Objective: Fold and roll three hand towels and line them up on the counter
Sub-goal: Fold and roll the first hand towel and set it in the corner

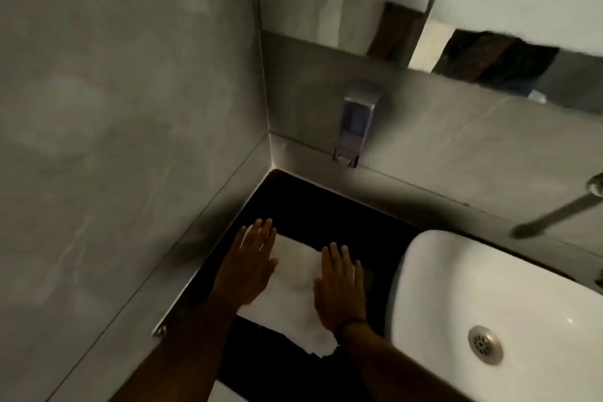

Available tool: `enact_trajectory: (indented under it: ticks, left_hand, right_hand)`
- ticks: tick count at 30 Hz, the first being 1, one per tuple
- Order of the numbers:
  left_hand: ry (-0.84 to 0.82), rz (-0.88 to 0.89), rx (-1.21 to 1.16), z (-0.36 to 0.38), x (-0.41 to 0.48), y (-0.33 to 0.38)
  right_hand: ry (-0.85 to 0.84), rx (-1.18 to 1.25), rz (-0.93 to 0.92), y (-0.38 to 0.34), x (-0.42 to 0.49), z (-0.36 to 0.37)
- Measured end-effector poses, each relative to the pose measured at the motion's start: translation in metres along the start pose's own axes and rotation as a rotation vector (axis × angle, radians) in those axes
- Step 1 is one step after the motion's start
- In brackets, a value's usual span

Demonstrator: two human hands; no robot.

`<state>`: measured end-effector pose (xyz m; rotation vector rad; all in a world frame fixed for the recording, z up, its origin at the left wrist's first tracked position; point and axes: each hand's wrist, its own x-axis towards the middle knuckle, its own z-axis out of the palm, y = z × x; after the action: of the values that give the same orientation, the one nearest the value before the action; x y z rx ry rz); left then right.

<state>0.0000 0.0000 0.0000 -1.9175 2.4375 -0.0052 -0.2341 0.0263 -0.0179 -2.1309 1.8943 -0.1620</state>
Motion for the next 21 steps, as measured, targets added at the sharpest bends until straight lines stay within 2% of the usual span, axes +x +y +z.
enact_trajectory:
  ticks: [1, 3, 6, 9, 11, 12, 14, 16, 18, 21]
  left_hand:
    - [0.005, 0.018, 0.039, 0.014, 0.007, -0.011]
    - [-0.114, 0.017, 0.071, 0.024, 0.021, -0.025]
    - [-0.309, -0.011, 0.009, 0.035, 0.04, -0.034]
    - [-0.255, 0.009, -0.011, 0.034, 0.058, -0.039]
    - [-0.256, -0.008, -0.019, 0.013, 0.066, -0.036]
    - [-0.326, -0.006, -0.023, 0.001, 0.067, -0.034]
    - [-0.254, 0.083, -0.002, -0.018, 0.067, -0.032]
    - [-0.323, 0.095, -0.041, -0.034, 0.064, -0.035]
    - [-0.3, 0.057, -0.111, -0.057, 0.053, -0.039]
    - [-0.333, 0.048, -0.177, -0.098, 0.017, -0.043]
  right_hand:
    - [-0.096, -0.023, 0.028, 0.002, 0.007, 0.009]
    - [-0.214, -0.067, 0.069, 0.005, 0.014, 0.009]
    - [-0.142, -0.167, 0.148, 0.006, 0.019, 0.014]
    - [-0.189, -0.181, 0.227, -0.005, 0.026, 0.012]
    - [-0.123, -0.188, 0.19, -0.006, 0.032, 0.004]
    - [-0.116, -0.206, 0.15, -0.005, 0.034, 0.003]
    - [-0.15, -0.24, 0.124, -0.003, 0.034, -0.005]
    - [-0.165, -0.137, 0.113, 0.001, 0.033, -0.018]
    - [-0.182, 0.093, 0.137, 0.003, 0.017, -0.035]
    - [-0.219, 0.288, 0.128, 0.004, -0.026, -0.072]
